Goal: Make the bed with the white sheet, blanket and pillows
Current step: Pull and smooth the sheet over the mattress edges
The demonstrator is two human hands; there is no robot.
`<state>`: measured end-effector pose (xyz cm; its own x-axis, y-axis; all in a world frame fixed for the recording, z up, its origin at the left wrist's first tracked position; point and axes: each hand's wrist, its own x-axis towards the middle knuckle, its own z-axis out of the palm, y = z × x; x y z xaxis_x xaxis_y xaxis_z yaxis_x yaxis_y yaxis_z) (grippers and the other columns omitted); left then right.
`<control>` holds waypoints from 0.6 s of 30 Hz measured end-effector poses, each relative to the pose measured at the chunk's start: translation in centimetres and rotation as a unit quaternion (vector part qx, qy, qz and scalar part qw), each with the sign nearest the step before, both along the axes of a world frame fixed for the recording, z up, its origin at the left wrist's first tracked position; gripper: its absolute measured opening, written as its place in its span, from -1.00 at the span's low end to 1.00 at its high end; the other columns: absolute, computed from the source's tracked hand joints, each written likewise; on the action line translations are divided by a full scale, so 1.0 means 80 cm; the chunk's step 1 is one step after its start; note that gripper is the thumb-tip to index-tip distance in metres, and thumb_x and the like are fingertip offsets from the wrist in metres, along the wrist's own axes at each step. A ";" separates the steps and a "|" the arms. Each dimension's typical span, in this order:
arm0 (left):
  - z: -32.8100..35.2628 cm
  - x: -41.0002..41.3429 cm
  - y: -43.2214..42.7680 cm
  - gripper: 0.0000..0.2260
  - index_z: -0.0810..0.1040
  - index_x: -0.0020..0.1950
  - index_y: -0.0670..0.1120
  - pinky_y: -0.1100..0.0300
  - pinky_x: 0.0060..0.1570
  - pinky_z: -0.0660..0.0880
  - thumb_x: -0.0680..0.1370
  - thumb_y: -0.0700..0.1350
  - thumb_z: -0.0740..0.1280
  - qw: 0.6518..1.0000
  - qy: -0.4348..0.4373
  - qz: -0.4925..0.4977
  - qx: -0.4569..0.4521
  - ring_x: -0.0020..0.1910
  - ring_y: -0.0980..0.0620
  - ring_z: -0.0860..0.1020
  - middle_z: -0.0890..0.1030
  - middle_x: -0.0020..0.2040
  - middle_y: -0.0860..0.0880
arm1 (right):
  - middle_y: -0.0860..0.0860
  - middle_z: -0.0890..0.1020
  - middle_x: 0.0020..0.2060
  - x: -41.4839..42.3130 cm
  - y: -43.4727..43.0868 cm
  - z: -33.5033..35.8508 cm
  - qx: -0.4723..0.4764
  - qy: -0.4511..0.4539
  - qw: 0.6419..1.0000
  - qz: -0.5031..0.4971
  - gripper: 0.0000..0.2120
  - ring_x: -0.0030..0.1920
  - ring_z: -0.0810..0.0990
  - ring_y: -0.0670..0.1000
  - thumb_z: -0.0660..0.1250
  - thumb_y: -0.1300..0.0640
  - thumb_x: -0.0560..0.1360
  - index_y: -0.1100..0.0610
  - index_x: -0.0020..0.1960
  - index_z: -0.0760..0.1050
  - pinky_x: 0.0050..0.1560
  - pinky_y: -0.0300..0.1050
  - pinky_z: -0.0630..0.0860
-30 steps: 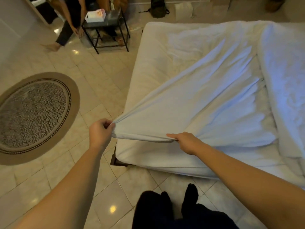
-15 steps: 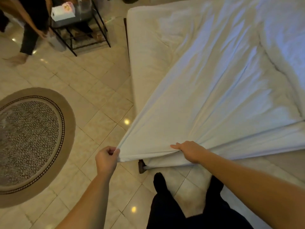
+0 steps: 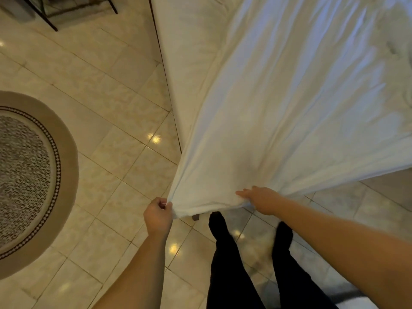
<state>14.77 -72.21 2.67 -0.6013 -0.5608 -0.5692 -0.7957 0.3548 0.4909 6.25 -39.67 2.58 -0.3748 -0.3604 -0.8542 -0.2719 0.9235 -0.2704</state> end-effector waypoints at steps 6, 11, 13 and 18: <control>-0.051 -0.012 0.014 -0.54 0.43 0.47 -0.08 0.02 0.11 0.53 0.57 -0.25 0.31 0.988 -0.070 -0.136 -0.018 0.18 -0.15 0.54 0.43 0.38 -0.16 | 0.04 0.53 0.39 0.016 0.000 -0.029 -0.007 0.036 0.994 -0.105 -0.54 0.29 0.55 0.10 0.16 0.17 0.65 -0.09 0.53 0.34 0.19 0.00 0.54; -0.060 -0.031 0.057 -0.48 0.34 0.57 0.08 0.02 0.35 0.44 0.60 -0.20 0.25 0.933 -0.068 -0.352 0.026 0.44 -0.10 0.37 0.29 0.54 -0.04 | -0.04 0.33 0.54 0.010 0.011 -0.040 -0.023 0.098 0.981 -0.168 -0.51 0.49 0.30 0.08 0.15 0.23 0.63 -0.03 0.53 0.32 0.34 0.07 0.46; -0.061 -0.036 0.070 -0.48 0.30 0.60 0.04 -0.03 0.45 0.36 0.62 -0.17 0.22 0.920 -0.112 -0.373 0.043 0.51 -0.13 0.29 0.23 0.59 -0.06 | -0.06 0.22 0.59 0.005 0.015 -0.038 -0.009 0.070 0.983 -0.170 -0.47 0.56 0.18 0.09 0.13 0.21 0.64 -0.06 0.58 0.24 0.41 0.12 0.41; -0.035 -0.049 0.084 -0.50 0.32 0.58 -0.04 -0.02 0.40 0.37 0.62 -0.15 0.19 0.920 -0.156 -0.355 0.046 0.48 -0.17 0.33 0.27 0.56 -0.08 | -0.02 0.27 0.57 -0.007 0.023 -0.005 -0.015 0.092 0.976 -0.196 -0.48 0.55 0.21 0.06 0.11 0.20 0.65 -0.03 0.59 0.22 0.43 0.10 0.39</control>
<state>10.85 -65.47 -0.11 -0.5963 -0.0304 -0.8022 -0.4864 0.8086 0.3309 5.68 -37.79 2.15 -0.6350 -0.1825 -0.7506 0.0549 0.9586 -0.2795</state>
